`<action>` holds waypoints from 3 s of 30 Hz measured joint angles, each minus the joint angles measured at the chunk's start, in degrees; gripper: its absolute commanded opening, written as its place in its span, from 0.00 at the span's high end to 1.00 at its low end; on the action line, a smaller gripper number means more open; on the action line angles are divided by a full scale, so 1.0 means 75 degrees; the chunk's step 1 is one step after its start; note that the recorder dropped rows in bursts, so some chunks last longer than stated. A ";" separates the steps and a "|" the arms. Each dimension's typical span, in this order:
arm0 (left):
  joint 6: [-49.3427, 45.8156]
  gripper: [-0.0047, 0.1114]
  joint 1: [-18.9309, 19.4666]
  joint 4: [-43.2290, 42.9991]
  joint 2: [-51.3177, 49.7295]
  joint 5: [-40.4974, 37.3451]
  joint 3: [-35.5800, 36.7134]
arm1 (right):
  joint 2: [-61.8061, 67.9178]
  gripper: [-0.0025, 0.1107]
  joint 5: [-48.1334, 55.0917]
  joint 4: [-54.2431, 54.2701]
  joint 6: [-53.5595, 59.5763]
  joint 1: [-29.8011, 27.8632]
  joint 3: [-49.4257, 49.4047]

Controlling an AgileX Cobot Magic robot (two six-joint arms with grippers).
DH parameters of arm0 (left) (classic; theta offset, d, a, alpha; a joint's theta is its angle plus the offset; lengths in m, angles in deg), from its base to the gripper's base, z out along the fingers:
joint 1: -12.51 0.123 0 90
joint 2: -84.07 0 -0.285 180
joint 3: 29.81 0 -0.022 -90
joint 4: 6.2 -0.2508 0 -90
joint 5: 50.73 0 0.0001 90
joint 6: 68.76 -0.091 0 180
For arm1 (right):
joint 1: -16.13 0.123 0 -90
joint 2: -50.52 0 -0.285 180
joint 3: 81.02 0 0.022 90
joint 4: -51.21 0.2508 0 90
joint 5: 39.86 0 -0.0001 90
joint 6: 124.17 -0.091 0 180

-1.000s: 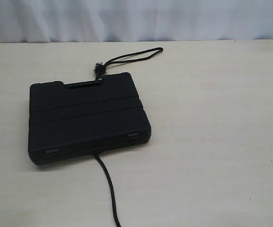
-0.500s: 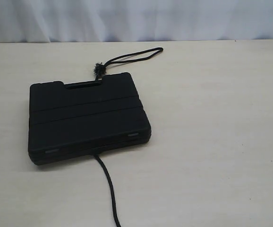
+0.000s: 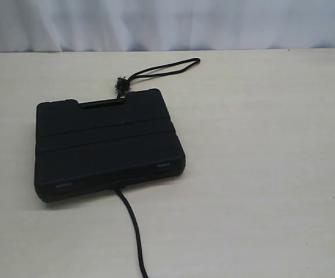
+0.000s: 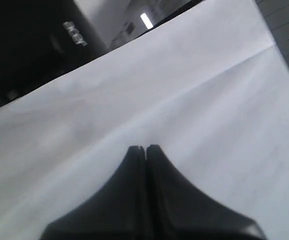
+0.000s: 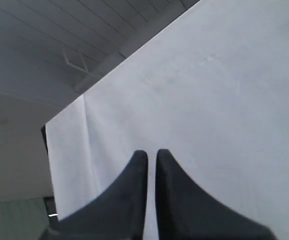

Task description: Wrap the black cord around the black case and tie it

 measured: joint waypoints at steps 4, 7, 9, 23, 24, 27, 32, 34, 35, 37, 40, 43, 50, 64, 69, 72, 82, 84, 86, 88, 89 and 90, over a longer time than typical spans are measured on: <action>0.1418 0.96 0.0000 -0.1984 0.0013 0.1079 0.0000 | 0.0146 0.93 -0.0012 0.0159 -0.0466 0.0000 0.0381; 0.1661 0.96 0.0000 -0.2289 -0.0235 0.1294 -0.0339 | 0.0793 0.93 -0.0347 0.0632 -0.0723 0.0000 0.0991; 0.1676 0.96 0.0000 -0.2382 -0.0608 0.1350 -0.0696 | 0.1357 0.93 -0.0442 0.0850 -0.1049 0.0000 0.1454; -0.2246 0.96 0.0000 -0.3096 -0.5785 -0.4192 -0.5542 | 0.5519 0.93 0.4408 -0.5296 -0.2453 0.0000 0.4987; -0.2495 0.96 0.0000 -0.3162 -0.6135 -0.4648 -0.5869 | 0.5741 0.93 0.4867 -0.5401 -0.2329 0.0000 0.5138; -0.2804 0.96 0.0000 -0.3678 -0.7352 -0.6195 -0.6919 | 0.6380 0.93 0.6092 -0.5574 -0.1667 0.0000 0.5528; -0.1997 0.96 -0.0051 -0.5810 -0.9421 -0.8822 -0.8324 | 0.7630 0.93 0.8055 -0.5098 -0.0050 0.0000 0.6227; -0.1387 0.96 -0.0051 -0.6823 -1.0053 -0.9625 -0.8747 | 0.8160 0.93 0.8586 -0.4469 0.0880 0.0000 0.6527; -0.1105 0.96 -0.0051 -0.7370 -1.0371 -1.0034 -0.8910 | 0.8406 0.93 0.8792 -0.3989 0.1434 0.0000 0.6703; -0.0543 0.96 -0.0051 -0.8172 -1.0898 -1.0636 -0.9116 | 0.8826 0.93 0.9116 -0.2962 0.2592 0.0000 0.7055; -0.0172 0.96 -0.0051 -0.8698 -1.1622 -1.1088 -0.9260 | 0.9451 0.93 0.9686 -0.1061 0.4509 0.0000 0.7522; 0.0009 0.96 -0.0051 -0.8553 -1.2167 -1.1103 -0.9272 | 1.0136 0.93 1.0391 0.0302 0.5822 0.0000 0.7999; 0.0257 0.96 -0.0051 -0.8034 -1.2933 -1.1018 -0.9272 | 1.1944 0.92 1.1640 0.2454 0.7501 0.0059 0.9109; 0.0528 0.96 -0.0051 -0.7644 -1.4061 -1.0258 -0.8709 | 1.4937 0.93 1.1236 0.0092 0.5970 0.2545 1.1119; 0.0546 0.96 -0.0051 -0.7615 -1.4515 -0.9459 -0.8709 | 1.5746 0.93 1.1253 -0.0134 0.5784 0.2695 1.1210; 0.0546 0.96 -0.0051 -0.7615 -1.4687 -0.8867 -0.8703 | 1.6144 0.93 1.1253 -0.0002 0.5914 0.2695 1.1210; -0.0047 0.96 -0.0063 -0.7615 -1.4933 -0.7316 -0.8703 | 1.6247 0.93 1.2369 0.1767 0.8035 0.3023 1.1210; -0.0349 0.96 -0.0171 -0.7673 -1.4980 -0.7106 -0.8703 | 1.6247 0.93 1.2590 0.1626 0.8131 0.3385 1.1210; -0.0729 0.96 -0.0437 -0.7851 -1.4999 -0.6703 -0.8718 | 1.6247 0.93 1.2921 0.1512 0.8195 0.3934 1.1197; -0.0948 0.96 -0.0644 -0.7957 -1.4999 -0.6279 -0.8732 | 1.6247 0.93 1.3165 0.1512 0.8195 0.4280 1.1185; -0.0970 0.96 -0.0721 -0.7958 -1.4999 -0.6082 -0.8731 | 1.6247 0.93 1.3235 0.1512 0.8195 0.4419 1.1185; -0.1001 0.96 -0.0796 -0.7972 -1.4999 -0.5922 -0.8749 | 1.6247 0.93 1.3289 0.1537 0.8195 0.4562 1.1181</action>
